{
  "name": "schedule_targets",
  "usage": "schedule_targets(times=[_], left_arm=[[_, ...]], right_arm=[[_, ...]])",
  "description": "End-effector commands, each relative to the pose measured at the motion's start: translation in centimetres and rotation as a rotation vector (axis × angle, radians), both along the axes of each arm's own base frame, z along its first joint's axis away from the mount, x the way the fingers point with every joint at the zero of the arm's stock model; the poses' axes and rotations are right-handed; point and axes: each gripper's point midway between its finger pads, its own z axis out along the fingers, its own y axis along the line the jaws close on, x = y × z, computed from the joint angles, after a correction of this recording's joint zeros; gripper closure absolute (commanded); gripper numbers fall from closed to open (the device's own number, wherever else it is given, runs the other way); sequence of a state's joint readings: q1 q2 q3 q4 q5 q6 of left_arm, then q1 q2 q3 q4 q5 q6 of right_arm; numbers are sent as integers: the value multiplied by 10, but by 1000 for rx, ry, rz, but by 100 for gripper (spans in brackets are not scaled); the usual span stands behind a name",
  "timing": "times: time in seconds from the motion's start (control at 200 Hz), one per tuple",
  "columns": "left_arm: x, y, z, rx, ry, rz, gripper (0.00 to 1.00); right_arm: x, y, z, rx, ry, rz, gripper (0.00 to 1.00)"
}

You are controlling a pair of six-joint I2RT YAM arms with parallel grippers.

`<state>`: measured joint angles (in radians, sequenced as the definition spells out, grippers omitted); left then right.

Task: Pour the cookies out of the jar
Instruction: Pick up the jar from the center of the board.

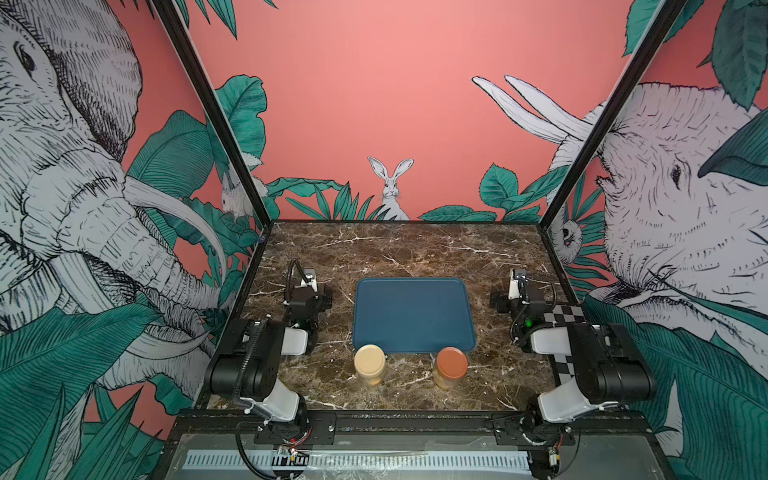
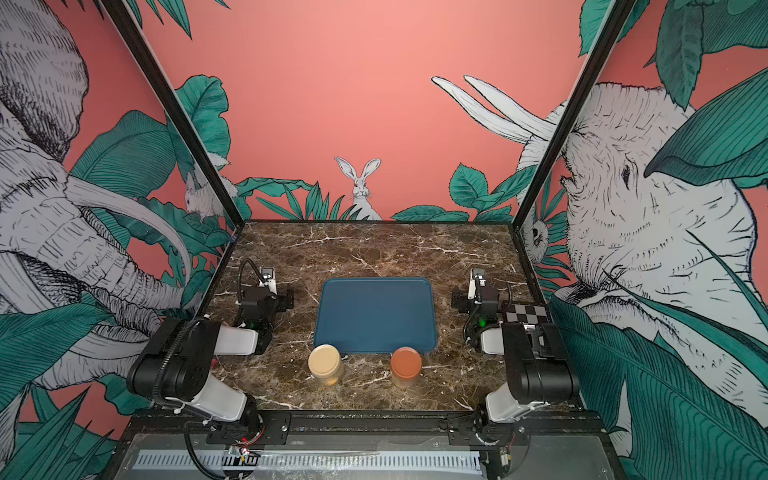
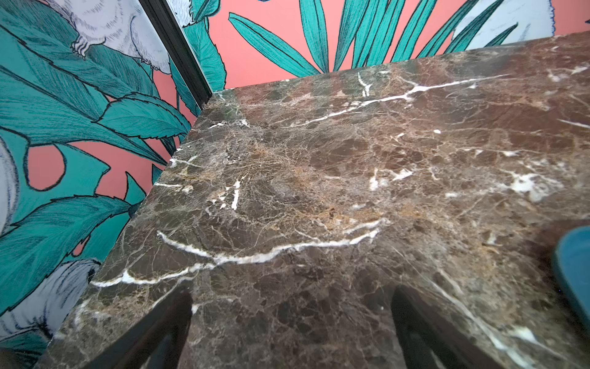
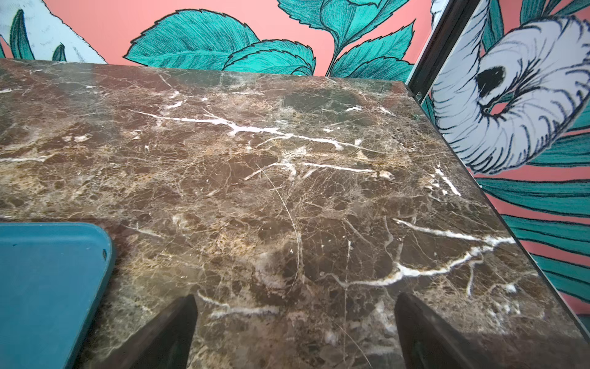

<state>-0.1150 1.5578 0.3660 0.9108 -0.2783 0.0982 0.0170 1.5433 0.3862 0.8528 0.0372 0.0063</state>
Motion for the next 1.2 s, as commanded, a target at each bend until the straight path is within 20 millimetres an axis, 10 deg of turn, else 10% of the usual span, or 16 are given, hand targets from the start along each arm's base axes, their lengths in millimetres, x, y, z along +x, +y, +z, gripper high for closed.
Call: schedule_targets(times=[0.0,0.76,0.825,0.94,1.035,1.195], left_arm=[[6,3,12,5,-41,13,0],[7,2,12,1,-37,6,0],[8,3,13,-7,-43,0,0],[9,22,60,51,70,193,1],[-3,35,113,-166,57,332,2],[-26,-29,124,-527,173,224,13]], right_arm=[[7,-2,13,-13,-51,-4,1],[7,-1,12,-6,-48,1,1],[2,-26,28,-19,-67,-148,1],[-27,-65,129,112,-31,-474,1],[-38,-36,179,307,-11,-371,1],[-60,0,121,562,249,-365,1]])
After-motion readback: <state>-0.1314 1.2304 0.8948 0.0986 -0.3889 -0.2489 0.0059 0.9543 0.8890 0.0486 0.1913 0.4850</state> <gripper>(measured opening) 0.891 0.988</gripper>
